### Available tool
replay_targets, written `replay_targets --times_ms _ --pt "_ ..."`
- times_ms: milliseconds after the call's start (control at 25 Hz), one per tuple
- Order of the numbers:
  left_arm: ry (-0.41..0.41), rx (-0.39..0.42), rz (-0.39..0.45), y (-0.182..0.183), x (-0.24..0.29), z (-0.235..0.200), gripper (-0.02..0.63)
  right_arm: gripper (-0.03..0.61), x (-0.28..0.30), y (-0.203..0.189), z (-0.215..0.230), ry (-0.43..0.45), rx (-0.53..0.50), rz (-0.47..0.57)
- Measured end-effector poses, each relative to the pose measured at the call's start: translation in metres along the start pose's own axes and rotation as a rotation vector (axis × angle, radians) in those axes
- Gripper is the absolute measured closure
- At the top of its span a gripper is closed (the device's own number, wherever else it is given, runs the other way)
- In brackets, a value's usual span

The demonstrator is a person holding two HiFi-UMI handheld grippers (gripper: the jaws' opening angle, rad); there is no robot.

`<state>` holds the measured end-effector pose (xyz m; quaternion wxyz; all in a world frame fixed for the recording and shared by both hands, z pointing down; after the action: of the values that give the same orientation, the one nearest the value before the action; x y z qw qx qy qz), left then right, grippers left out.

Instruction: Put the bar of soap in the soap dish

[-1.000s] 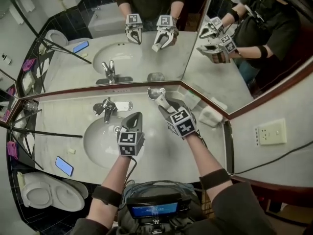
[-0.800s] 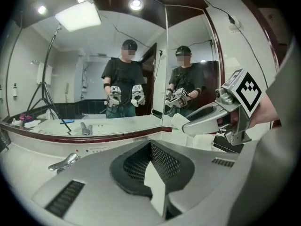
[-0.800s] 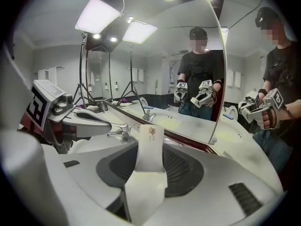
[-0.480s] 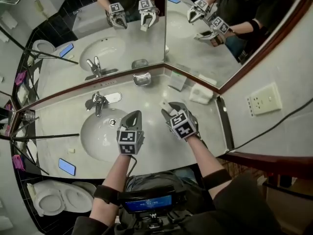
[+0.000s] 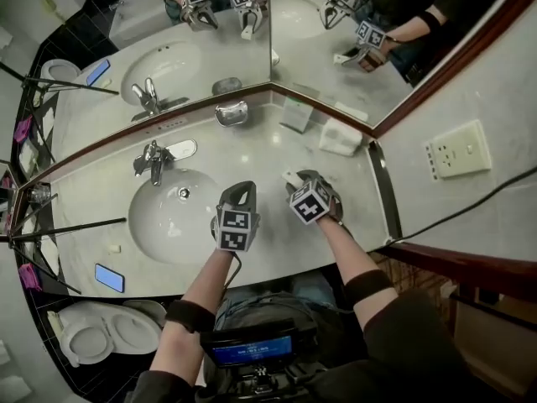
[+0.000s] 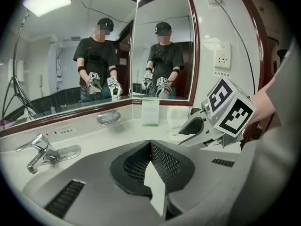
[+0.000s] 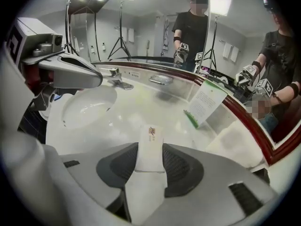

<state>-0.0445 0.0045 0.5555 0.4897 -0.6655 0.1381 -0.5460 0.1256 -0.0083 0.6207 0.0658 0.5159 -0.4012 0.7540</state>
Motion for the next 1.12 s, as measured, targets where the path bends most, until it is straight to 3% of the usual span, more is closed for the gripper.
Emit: replay_targets --times_ms 200,640,920,1120 --pt "-0.028 0.01 -0.042 -0.012 0.015 0.016 0.612 0.399 0.026 -0.017 0.012 -0.011 -0.008 -0.093" --pt "-0.035 -0.003 -0.056 -0.017 0.021 0.022 0.612 0.367 0.047 -0.038 0.017 -0.015 -0.01 -0.196" --pt "-0.036 -0.014 -0.044 -0.015 0.02 0.022 0.612 0.367 0.042 -0.038 0.016 -0.014 0.003 -0.182" --pt "-0.028 -0.018 -0.017 0.0 0.01 0.015 0.612 0.367 0.023 -0.017 0.014 -0.005 0.034 -0.09"
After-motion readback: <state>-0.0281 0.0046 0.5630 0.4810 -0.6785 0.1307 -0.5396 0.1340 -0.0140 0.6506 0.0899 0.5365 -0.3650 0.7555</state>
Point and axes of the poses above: the fingertips, and each gripper's own axes: x forward along the fingers, z to its right, y out of its top, the point moved 8 cm from there along -x, backward along the fingers, and after that the axes turned 12 degrees about y, right-handed, at the moved point
